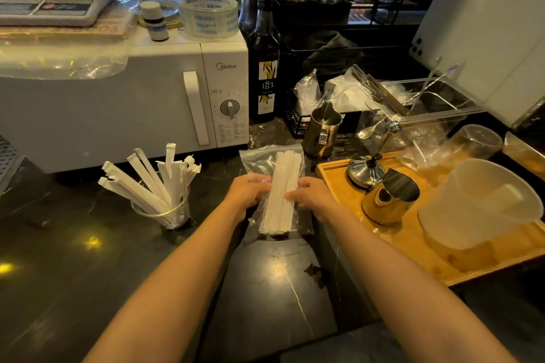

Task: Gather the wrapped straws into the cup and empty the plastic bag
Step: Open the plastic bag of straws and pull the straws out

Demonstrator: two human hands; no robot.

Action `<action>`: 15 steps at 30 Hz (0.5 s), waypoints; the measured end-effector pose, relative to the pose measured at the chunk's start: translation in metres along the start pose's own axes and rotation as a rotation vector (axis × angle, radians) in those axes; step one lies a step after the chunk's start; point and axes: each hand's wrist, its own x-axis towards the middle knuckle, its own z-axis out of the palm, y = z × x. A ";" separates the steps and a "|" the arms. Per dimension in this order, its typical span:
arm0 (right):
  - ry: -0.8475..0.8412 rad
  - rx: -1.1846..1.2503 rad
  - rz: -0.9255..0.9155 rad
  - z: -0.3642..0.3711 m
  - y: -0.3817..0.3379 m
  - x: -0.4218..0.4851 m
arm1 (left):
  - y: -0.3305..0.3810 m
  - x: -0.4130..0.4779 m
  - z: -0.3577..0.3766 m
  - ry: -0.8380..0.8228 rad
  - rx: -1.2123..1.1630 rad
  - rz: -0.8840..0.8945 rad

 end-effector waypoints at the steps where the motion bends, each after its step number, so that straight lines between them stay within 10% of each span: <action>1: -0.003 0.035 -0.017 -0.001 -0.002 -0.002 | 0.004 -0.004 -0.002 -0.006 -0.002 0.024; 15: 0.032 0.195 -0.328 -0.017 -0.045 -0.050 | 0.044 -0.054 -0.028 -0.012 0.019 0.360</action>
